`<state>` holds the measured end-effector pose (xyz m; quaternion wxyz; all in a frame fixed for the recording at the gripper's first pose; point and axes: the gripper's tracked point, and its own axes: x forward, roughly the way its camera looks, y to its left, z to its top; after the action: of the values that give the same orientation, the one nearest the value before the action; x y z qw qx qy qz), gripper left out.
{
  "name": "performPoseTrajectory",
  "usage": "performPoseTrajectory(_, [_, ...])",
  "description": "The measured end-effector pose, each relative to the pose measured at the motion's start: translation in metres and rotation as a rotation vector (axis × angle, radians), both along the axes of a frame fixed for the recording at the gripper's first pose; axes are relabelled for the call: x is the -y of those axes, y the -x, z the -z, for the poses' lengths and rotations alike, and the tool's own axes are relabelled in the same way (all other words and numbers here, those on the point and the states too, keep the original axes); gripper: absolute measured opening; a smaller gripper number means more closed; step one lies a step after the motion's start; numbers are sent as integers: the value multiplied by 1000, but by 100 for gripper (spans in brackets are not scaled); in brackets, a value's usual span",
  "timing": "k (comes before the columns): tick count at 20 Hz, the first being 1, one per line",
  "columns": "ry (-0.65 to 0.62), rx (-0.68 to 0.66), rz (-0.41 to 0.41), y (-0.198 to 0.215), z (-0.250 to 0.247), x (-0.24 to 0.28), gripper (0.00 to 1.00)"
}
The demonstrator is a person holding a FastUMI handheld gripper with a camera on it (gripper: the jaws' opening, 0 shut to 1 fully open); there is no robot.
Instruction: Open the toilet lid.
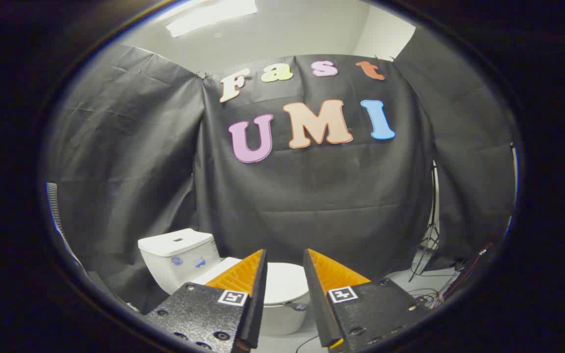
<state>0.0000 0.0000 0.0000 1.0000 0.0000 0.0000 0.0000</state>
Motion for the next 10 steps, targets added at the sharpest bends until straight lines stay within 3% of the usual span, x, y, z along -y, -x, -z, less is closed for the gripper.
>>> performPoseTrajectory(10, [-43, 0, 67, 25, 11, 8, 46])
